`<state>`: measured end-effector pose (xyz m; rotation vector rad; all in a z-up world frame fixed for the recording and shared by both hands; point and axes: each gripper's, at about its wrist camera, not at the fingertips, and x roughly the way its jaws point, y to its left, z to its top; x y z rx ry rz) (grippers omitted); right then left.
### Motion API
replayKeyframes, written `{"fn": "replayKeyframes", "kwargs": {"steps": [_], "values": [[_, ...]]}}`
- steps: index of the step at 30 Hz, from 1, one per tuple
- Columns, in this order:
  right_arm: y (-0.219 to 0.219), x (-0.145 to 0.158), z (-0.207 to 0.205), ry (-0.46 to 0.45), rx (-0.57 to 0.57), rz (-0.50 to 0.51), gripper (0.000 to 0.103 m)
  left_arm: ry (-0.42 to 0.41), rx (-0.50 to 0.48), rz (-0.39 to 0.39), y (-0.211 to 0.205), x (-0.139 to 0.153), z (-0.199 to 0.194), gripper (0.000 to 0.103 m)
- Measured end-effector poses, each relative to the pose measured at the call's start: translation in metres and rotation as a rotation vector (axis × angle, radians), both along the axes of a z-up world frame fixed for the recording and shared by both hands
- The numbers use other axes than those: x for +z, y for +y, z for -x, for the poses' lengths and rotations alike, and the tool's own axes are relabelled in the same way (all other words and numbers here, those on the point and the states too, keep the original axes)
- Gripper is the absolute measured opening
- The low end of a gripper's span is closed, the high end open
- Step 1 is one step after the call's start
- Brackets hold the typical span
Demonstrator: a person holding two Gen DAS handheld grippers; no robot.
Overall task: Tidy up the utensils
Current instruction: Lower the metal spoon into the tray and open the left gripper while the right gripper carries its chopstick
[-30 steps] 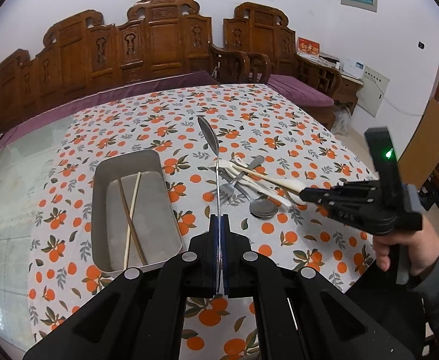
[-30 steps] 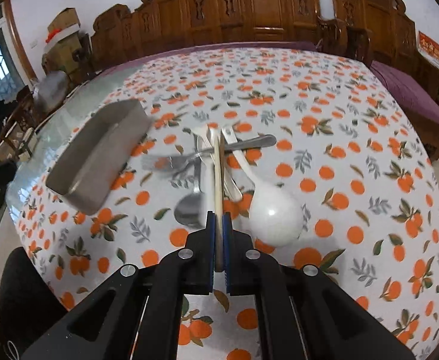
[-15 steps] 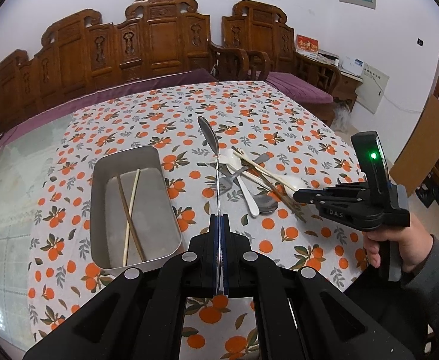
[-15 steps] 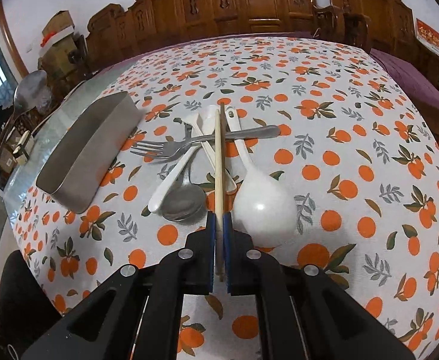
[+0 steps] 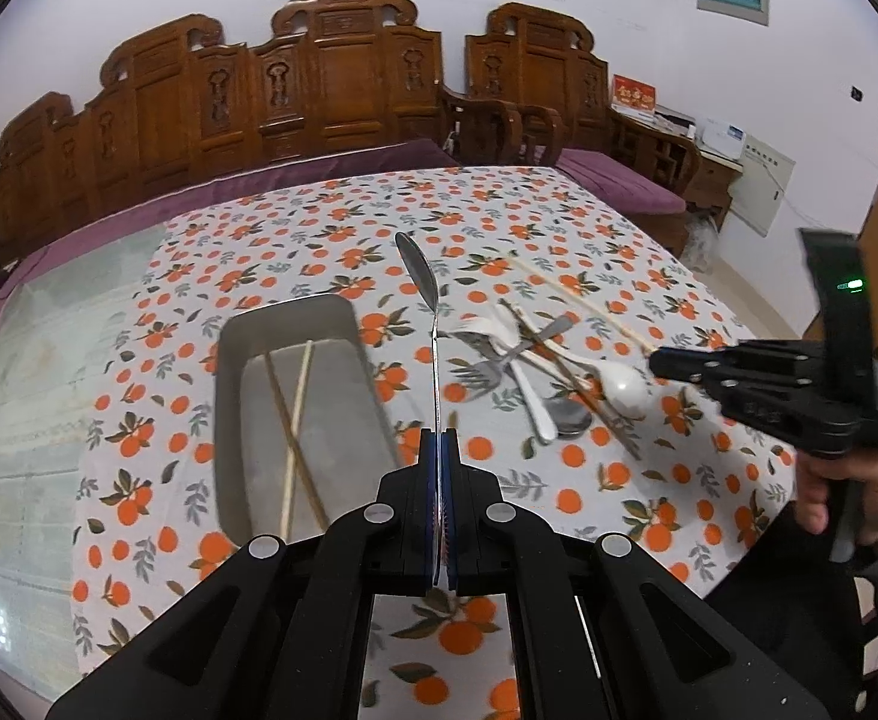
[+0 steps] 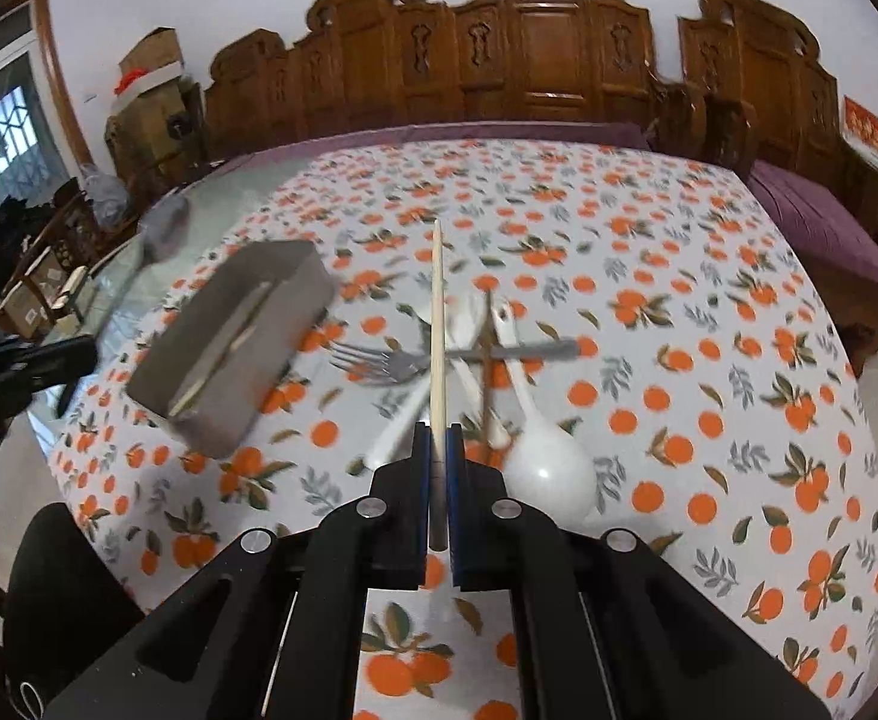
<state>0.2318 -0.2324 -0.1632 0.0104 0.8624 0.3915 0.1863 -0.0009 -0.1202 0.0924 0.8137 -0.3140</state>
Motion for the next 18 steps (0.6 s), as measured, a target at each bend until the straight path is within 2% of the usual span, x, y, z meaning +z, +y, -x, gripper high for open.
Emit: {"fn": "replayKeyframes", "kwargs": {"steps": [7,18], "values": [[0.033,0.018,0.001,-0.028,0.062,-0.005,0.006,0.036,0.048,-0.030,0.028,-0.015,-0.020,0.001],[0.084,0.018,-0.001,-0.016,0.135,0.017,0.006,0.135,0.096,-0.086,0.048,-0.059,-0.058,0.001]]}}
